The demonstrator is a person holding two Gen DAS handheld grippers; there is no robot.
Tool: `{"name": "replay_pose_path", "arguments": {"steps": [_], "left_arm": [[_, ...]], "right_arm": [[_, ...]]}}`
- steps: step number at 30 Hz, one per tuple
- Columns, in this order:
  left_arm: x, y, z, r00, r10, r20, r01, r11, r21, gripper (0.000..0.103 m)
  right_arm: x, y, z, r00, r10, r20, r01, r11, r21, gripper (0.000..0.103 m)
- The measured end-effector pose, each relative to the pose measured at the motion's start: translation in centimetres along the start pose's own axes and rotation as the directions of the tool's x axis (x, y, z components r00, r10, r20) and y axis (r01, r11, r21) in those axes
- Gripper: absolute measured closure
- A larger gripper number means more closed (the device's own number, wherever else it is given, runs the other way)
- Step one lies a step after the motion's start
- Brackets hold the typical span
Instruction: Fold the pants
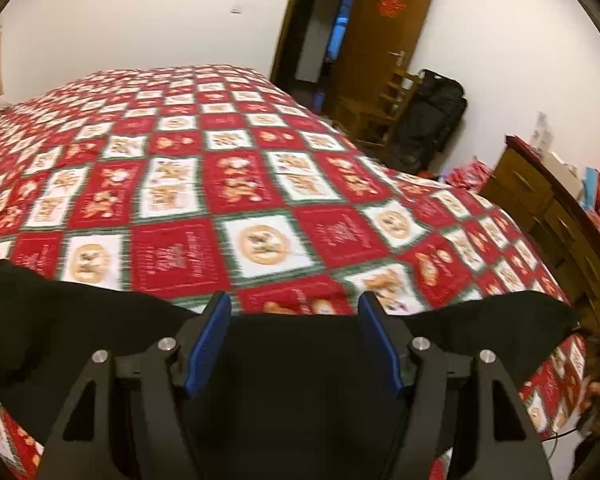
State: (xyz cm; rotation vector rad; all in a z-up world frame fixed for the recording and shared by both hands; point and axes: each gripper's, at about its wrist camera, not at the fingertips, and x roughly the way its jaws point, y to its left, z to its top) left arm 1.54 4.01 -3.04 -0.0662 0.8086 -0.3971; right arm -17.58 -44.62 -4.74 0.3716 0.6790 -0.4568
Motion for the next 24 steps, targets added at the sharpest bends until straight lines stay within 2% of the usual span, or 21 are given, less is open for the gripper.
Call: {"name": "replay_pose_path", "arguments": {"steps": [2, 5, 7, 8, 10, 12, 14, 15, 16, 18, 19, 21, 22, 23, 24], "left_arm": [[0.0, 0.7, 0.0, 1.0, 0.015, 0.005, -0.015, 1.0, -0.006, 0.035], [0.1, 1.7, -0.3, 0.999, 0.046, 0.01, -0.046, 0.999, -0.011, 0.035], [0.2, 2.7, -0.5, 0.995, 0.094, 0.014, -0.094, 0.996, -0.009, 0.035], [0.1, 3.1, -0.5, 0.994, 0.11, 0.016, -0.11, 0.994, -0.009, 0.035], [-0.7, 5.3, -0.6, 0.985, 0.167, 0.028, -0.167, 0.985, -0.034, 0.035], [-2.1, 8.1, -0.8, 0.975, 0.22, 0.04, -0.216, 0.973, -0.086, 0.035], [-3.5, 10.8, -1.2, 0.961, 0.271, 0.049, -0.262, 0.955, -0.141, 0.035], [-4.3, 12.3, -1.5, 0.951, 0.303, 0.054, -0.291, 0.942, -0.167, 0.034], [-5.4, 13.9, -1.9, 0.933, 0.355, 0.055, -0.34, 0.921, -0.188, 0.034], [-6.6, 15.9, -2.6, 0.902, 0.429, 0.041, -0.413, 0.889, -0.197, 0.034], [-7.2, 17.0, -3.2, 0.882, 0.471, 0.029, -0.456, 0.867, -0.201, 0.034], [-8.3, 19.1, -4.3, 0.847, 0.531, 0.004, -0.516, 0.825, -0.229, 0.034], [-9.1, 20.5, -5.1, 0.835, 0.551, -0.014, -0.533, 0.802, -0.269, 0.034], [-9.5, 21.6, -5.7, 0.833, 0.553, -0.027, -0.533, 0.788, -0.307, 0.034], [-9.9, 22.4, -6.1, 0.837, 0.546, -0.037, -0.524, 0.779, -0.343, 0.034]], "right_arm": [[0.0, -0.5, -0.1, 0.999, -0.032, -0.006, 0.032, 0.999, -0.021, 0.091], [2.6, -1.3, -2.1, 0.994, -0.054, -0.093, 0.053, 0.998, -0.013, 0.09], [4.0, -1.9, -3.4, 0.989, -0.059, -0.132, 0.059, 0.998, 0.003, 0.087], [4.0, -2.2, -3.8, 0.993, -0.048, -0.112, 0.049, 0.999, 0.011, 0.086], [3.2, -2.9, -3.7, 0.99, -0.072, -0.118, 0.078, 0.996, 0.045, 0.065], [1.7, -4.2, -3.1, 0.991, -0.103, -0.084, 0.112, 0.987, 0.113, 0.064], [-0.9, -4.8, -2.0, 0.983, -0.186, 0.009, 0.181, 0.968, 0.176, 0.064], [-2.0, -4.4, -1.3, 0.975, -0.217, 0.055, 0.205, 0.964, 0.169, 0.064], [-2.8, -3.3, -0.6, 0.97, -0.221, 0.101, 0.207, 0.969, 0.137, 0.064], [-3.5, 0.1, 0.7, 0.978, -0.148, 0.149, 0.145, 0.989, 0.029, 0.064], [-3.3, 2.4, 1.1, 0.984, -0.088, 0.156, 0.094, 0.995, -0.032, 0.064], [-2.2, 7.6, 1.4, 0.989, 0.088, 0.116, -0.07, 0.987, -0.147, 0.064], [-1.4, 10.6, 1.3, 0.98, 0.187, 0.071, -0.17, 0.965, -0.2, 0.064], [-0.3, 14.1, 1.0, 0.961, 0.278, 0.01, -0.266, 0.931, -0.251, 0.064], [0.4, 16.9, 0.5, 0.942, 0.333, -0.037, -0.329, 0.899, -0.288, 0.064]]}}
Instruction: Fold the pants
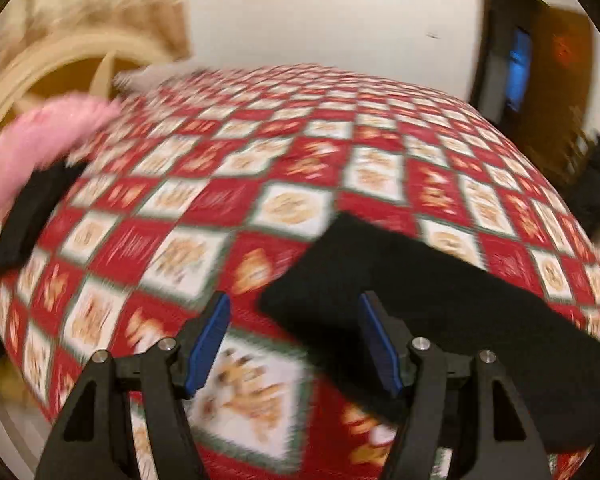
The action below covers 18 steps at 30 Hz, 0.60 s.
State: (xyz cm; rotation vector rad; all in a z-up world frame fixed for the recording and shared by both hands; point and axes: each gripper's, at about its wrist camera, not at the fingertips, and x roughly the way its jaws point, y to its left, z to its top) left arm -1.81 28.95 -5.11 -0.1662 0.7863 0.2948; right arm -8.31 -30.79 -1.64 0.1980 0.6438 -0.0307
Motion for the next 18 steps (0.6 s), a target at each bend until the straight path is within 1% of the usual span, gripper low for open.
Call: {"name": "replay_pose_path", "arguments": {"steps": [1, 2, 3, 4, 5, 6, 7, 8, 9, 10, 12, 14, 16, 18], "left_arm": [[0.3, 1.2, -0.1, 1.0, -0.022, -0.021, 0.021, 0.998, -0.059, 0.034], [0.4, 1.8, -0.1, 0.998, -0.046, -0.031, 0.043, 0.995, -0.091, 0.034], [0.6, 2.3, -0.1, 0.996, -0.086, -0.038, 0.081, 0.989, -0.125, 0.034], [0.6, 2.3, 0.1, 0.993, -0.108, -0.038, 0.102, 0.985, -0.137, 0.034], [0.6, 2.2, 0.3, 0.991, -0.131, -0.035, 0.125, 0.982, -0.145, 0.034], [0.7, 1.9, 0.5, 0.988, -0.15, -0.033, 0.144, 0.978, -0.152, 0.034], [0.8, 1.6, 0.7, 0.984, -0.176, -0.032, 0.169, 0.972, -0.161, 0.034], [1.0, 1.3, 0.7, 0.98, -0.195, -0.034, 0.187, 0.969, -0.163, 0.034], [1.4, 0.7, 0.8, 0.974, -0.223, -0.044, 0.214, 0.964, -0.156, 0.034], [1.6, 0.4, 0.9, 0.971, -0.234, -0.053, 0.225, 0.964, -0.145, 0.034], [2.4, -0.4, 0.8, 0.97, -0.232, -0.077, 0.221, 0.966, -0.13, 0.034], [3.1, -0.6, 0.4, 0.96, -0.26, -0.101, 0.244, 0.958, -0.153, 0.034], [3.4, -0.7, 0.0, 0.945, -0.309, -0.107, 0.286, 0.94, -0.184, 0.034], [3.5, -1.0, -0.1, 0.944, -0.312, -0.108, 0.29, 0.94, -0.182, 0.034]], "right_arm": [[2.2, 3.5, 0.3, 0.995, 0.089, -0.043, -0.091, 0.994, -0.057, 0.064], [3.6, 6.1, 0.3, 0.987, 0.143, -0.071, -0.149, 0.984, -0.093, 0.064], [5.0, 8.9, 0.3, 0.974, 0.2, -0.103, -0.212, 0.969, -0.129, 0.064], [6.3, 11.8, 0.2, 0.957, 0.257, -0.137, -0.278, 0.947, -0.163, 0.064], [7.2, 14.8, -0.3, 0.933, 0.316, -0.174, -0.347, 0.917, -0.196, 0.064], [8.2, 18.3, -1.0, 0.9, 0.375, -0.222, -0.423, 0.874, -0.239, 0.064], [8.7, 20.5, -1.5, 0.878, 0.407, -0.254, -0.469, 0.84, -0.274, 0.064], [9.3, 23.5, -2.7, 0.851, 0.438, -0.29, -0.519, 0.786, -0.336, 0.064], [9.9, 25.4, -3.6, 0.843, 0.442, -0.306, -0.534, 0.757, -0.377, 0.063], [10.2, 27.3, -4.8, 0.842, 0.434, -0.321, -0.538, 0.727, -0.428, 0.063], [11.2, 29.9, -6.8, 0.834, 0.421, -0.357, -0.55, 0.681, -0.483, 0.063], [11.8, 30.9, -8.2, 0.829, 0.407, -0.383, -0.557, 0.659, -0.505, 0.063], [12.3, 31.3, -9.2, 0.839, 0.382, -0.387, -0.542, 0.652, -0.53, 0.063], [13.2, 31.5, -9.7, 0.846, 0.359, -0.394, -0.53, 0.647, -0.548, 0.063]]}}
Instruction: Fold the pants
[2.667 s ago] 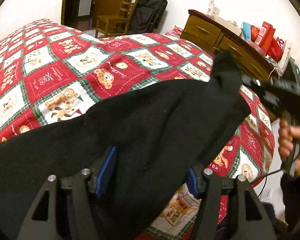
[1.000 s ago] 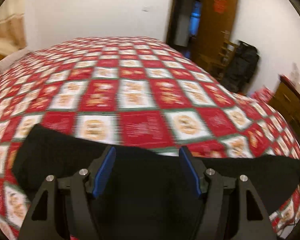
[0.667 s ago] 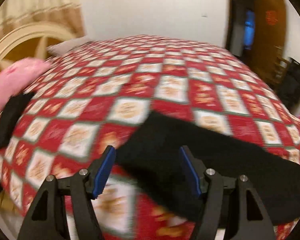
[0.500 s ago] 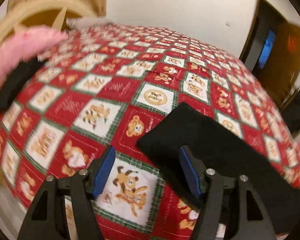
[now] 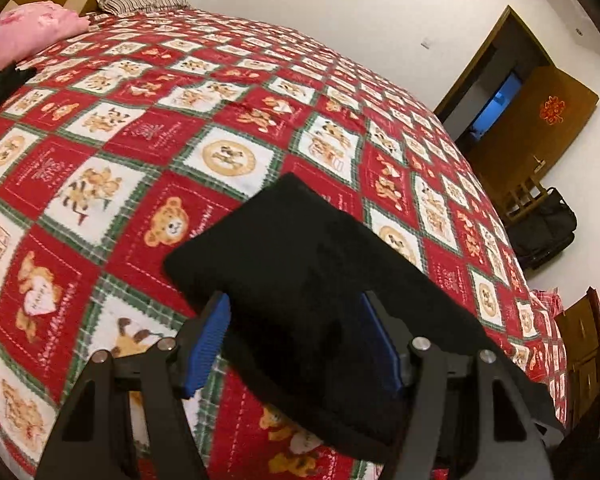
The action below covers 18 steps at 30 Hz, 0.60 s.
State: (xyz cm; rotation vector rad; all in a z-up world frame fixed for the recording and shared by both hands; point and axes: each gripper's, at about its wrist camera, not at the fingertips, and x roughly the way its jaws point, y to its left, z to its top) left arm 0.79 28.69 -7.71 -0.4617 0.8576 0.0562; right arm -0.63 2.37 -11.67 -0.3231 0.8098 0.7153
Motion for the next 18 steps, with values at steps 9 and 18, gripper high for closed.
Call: {"name": "replay_pose_path", "arguments": {"steps": [9, 18], "left_arm": [[1.2, 0.4, 0.7, 1.0, -0.011, 0.018, 0.012, 0.999, -0.051, 0.065], [0.1, 0.9, 1.3, 0.998, -0.035, 0.056, 0.039, 0.997, -0.071, 0.087]], "right_arm": [[0.8, 0.3, 0.5, 1.0, -0.031, -0.002, 0.031, 0.999, -0.033, 0.097], [-1.7, 1.1, 1.4, 0.998, 0.041, 0.05, -0.04, 0.999, -0.022, 0.098]]}}
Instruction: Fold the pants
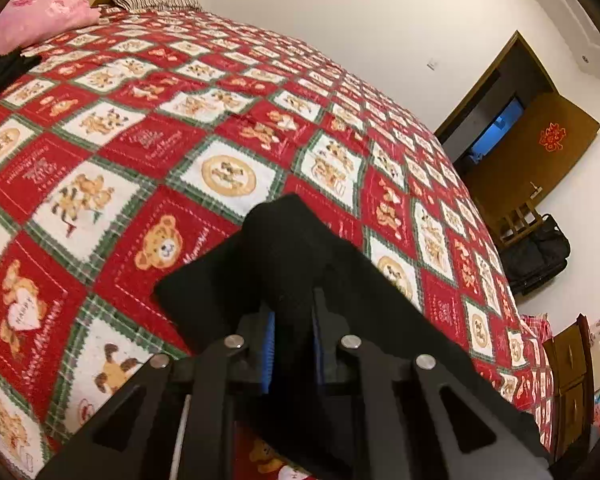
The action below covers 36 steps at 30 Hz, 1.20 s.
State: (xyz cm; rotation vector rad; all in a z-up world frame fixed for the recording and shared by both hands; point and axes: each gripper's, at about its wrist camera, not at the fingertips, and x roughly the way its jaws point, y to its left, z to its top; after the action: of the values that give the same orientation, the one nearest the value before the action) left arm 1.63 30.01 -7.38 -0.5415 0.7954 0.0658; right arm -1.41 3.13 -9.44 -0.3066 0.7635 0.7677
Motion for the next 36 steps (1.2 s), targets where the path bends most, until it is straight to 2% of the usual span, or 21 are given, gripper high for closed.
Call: {"name": "replay_pose_path", "arguments": {"steps": [5, 6, 8, 9, 10, 12, 13, 15, 16, 17, 19, 20, 22, 23, 24, 25, 27, 30, 34, 35, 36], "left_arm": [[-1.2, 0.9, -0.2, 0.998, 0.051, 0.023, -0.051, 0.999, 0.01, 0.087], [-0.9, 1.0, -0.4, 0.997, 0.071, 0.016, -0.072, 0.997, 0.023, 0.084], [0.0, 1.4, -0.8, 0.987, 0.158, 0.002, -0.158, 0.986, 0.053, 0.071], [0.3, 1.5, -0.9, 0.981, 0.196, 0.002, -0.196, 0.978, 0.069, 0.056], [0.3, 1.4, -0.9, 0.97, 0.241, 0.015, -0.241, 0.966, 0.088, 0.04], [-0.4, 1.0, -0.6, 0.948, 0.311, 0.06, -0.316, 0.941, 0.123, 0.027], [-0.8, 0.6, -0.5, 0.94, 0.33, 0.086, -0.339, 0.93, 0.139, 0.026], [-1.3, 0.1, -0.3, 0.922, 0.367, 0.124, -0.384, 0.908, 0.168, 0.021], [-1.6, -0.3, -0.2, 0.903, 0.403, 0.149, -0.425, 0.887, 0.181, 0.017], [-1.8, -0.4, -0.1, 0.883, 0.437, 0.171, -0.465, 0.866, 0.182, 0.016], [-2.2, -0.4, 0.1, 0.837, 0.506, 0.208, -0.541, 0.824, 0.168, 0.016], [-2.2, -0.1, 0.2, 0.823, 0.53, 0.207, -0.563, 0.81, 0.166, 0.016], [-2.1, 0.8, 0.5, 0.808, 0.557, 0.191, -0.585, 0.797, 0.152, 0.016], [-2.5, 1.0, 0.5, 0.804, 0.557, 0.208, -0.587, 0.799, 0.133, 0.016], [-3.0, 0.8, 0.4, 0.821, 0.522, 0.23, -0.558, 0.819, 0.132, 0.017], [-3.3, 0.3, 0.2, 0.846, 0.474, 0.245, -0.515, 0.845, 0.144, 0.017], [-3.5, -1.4, -0.1, 0.887, 0.377, 0.266, -0.431, 0.884, 0.183, 0.017], [-2.5, -4.2, -0.9, 0.921, 0.284, 0.266, -0.353, 0.897, 0.267, 0.02], [0.8, -6.3, -2.0, 0.932, 0.277, 0.233, -0.343, 0.88, 0.327, 0.024], [1.7, -6.3, -2.3, 0.934, 0.293, 0.207, -0.349, 0.874, 0.339, 0.025], [2.5, -6.2, -2.6, 0.928, 0.323, 0.188, -0.37, 0.86, 0.351, 0.026]], "right_arm": [[1.5, 1.0, -1.1, 0.998, 0.023, -0.051, -0.025, 0.999, -0.047, 0.098], [2.0, 1.1, -1.4, 0.998, 0.022, -0.065, -0.025, 0.999, -0.047, 0.096], [2.2, 1.0, -1.7, 0.998, 0.02, -0.053, -0.022, 0.999, -0.039, 0.093], [2.2, 0.9, -1.7, 0.998, 0.028, -0.058, -0.03, 0.999, -0.03, 0.091], [2.1, 0.7, -1.6, 0.997, 0.041, -0.065, -0.042, 0.999, -0.014, 0.085], [1.5, -0.2, -1.3, 0.994, 0.091, -0.062, -0.088, 0.995, 0.052, 0.068], [0.8, -0.9, -1.1, 0.991, 0.128, -0.04, -0.124, 0.988, 0.094, 0.058], [-1.4, -2.6, -0.4, 0.98, 0.193, 0.046, -0.198, 0.966, 0.167, 0.049], [-2.2, -3.4, -0.1, 0.976, 0.203, 0.076, -0.214, 0.959, 0.188, 0.041], [-3.3, -4.8, 0.3, 0.97, 0.21, 0.12, -0.232, 0.947, 0.22, 0.038], [-4.4, -7.5, 0.9, 0.964, 0.2, 0.175, -0.243, 0.928, 0.281, 0.038], [-4.6, -9.0, 1.2, 0.965, 0.181, 0.19, -0.234, 0.921, 0.312, 0.038], [-3.9, -12.0, 1.8, 0.971, 0.145, 0.189, -0.208, 0.903, 0.376, 0.039], [-3.2, -13.1, 2.1, 0.972, 0.145, 0.183, -0.209, 0.889, 0.407, 0.047], [-2.2, -14.1, 2.6, 0.973, 0.153, 0.172, -0.215, 0.874, 0.436, 0.056], [-1.1, -14.9, 2.9, 0.974, 0.165, 0.157, -0.22, 0.859, 0.463, 0.069], [1.4, -15.7, 3.5, 0.973, 0.194, 0.128, -0.232, 0.838, 0.495, 0.07], [4.6, -15.1, 4.4, 0.988, 0.153, 0.033, -0.15, 0.873, 0.463, 0.07], [7.6, -14.6, 4.3, 0.989, 0.133, -0.062, -0.087, 0.874, 0.479, 0.07], [7.7, -14.4, 4.3, 0.989, 0.136, -0.055, -0.093, 0.875, 0.475, 0.07], [7.7, -14.3, 4.2, 0.99, 0.129, -0.053, -0.091, 0.884, 0.459, 0.07]]}}
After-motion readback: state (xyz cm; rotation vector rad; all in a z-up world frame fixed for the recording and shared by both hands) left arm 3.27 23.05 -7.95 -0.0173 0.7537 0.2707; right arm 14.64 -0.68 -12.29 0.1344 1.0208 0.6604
